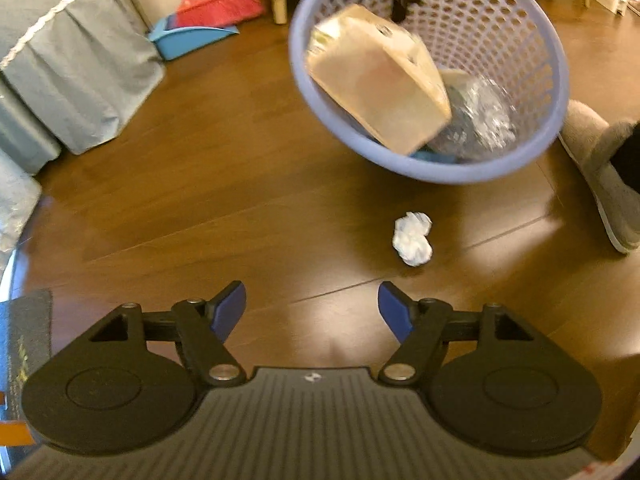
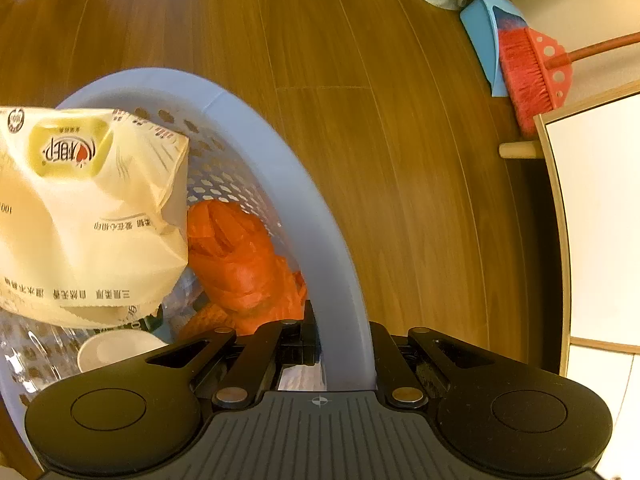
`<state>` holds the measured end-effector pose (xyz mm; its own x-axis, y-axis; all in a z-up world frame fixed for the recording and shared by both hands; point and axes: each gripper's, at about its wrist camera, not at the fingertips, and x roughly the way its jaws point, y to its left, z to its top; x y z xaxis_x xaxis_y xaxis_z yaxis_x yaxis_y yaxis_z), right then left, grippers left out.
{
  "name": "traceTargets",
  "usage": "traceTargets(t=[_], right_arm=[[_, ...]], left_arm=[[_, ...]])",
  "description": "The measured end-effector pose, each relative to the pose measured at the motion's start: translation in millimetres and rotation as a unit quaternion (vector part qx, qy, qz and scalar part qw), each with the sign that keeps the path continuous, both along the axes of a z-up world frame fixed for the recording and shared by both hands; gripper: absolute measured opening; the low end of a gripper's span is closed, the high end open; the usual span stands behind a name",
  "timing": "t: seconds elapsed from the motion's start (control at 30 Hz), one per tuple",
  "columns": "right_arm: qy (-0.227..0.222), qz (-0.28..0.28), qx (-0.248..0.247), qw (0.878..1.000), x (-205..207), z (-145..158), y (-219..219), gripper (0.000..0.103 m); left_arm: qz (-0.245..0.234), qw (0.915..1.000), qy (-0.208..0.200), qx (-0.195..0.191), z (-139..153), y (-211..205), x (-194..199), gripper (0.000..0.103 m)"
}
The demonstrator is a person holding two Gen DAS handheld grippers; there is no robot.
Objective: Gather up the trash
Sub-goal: 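Move the left gripper down toward the crumpled white tissue on the floor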
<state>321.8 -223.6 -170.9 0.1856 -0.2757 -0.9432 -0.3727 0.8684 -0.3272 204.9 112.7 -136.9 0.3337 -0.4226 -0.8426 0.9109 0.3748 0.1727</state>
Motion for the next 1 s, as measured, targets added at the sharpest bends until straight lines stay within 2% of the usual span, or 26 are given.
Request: traceTargets(t=[0.33, 0.47, 1.0], right_arm=[[0.001, -0.007, -0.008, 1.000, -6.5, 1.5, -12.8, 0.000], [-0.001, -0.007, -0.015, 1.000, -10.3, 2.7, -17.1, 0.000], [0.002, -0.023, -0.010, 1.000, -20.0, 2.8, -34.5, 0.000]], left_arm=[[-0.023, 0.9996, 0.014, 0.003, -48.4, -23.8, -4.4, 0.070], [-0.036, 0.9993, 0.008, 0.002, -62.5, -32.7, -7.0, 0.070], [-0.055, 0.9982, 0.023, -0.006, -101.1, -67.6, -9.4, 0.070]])
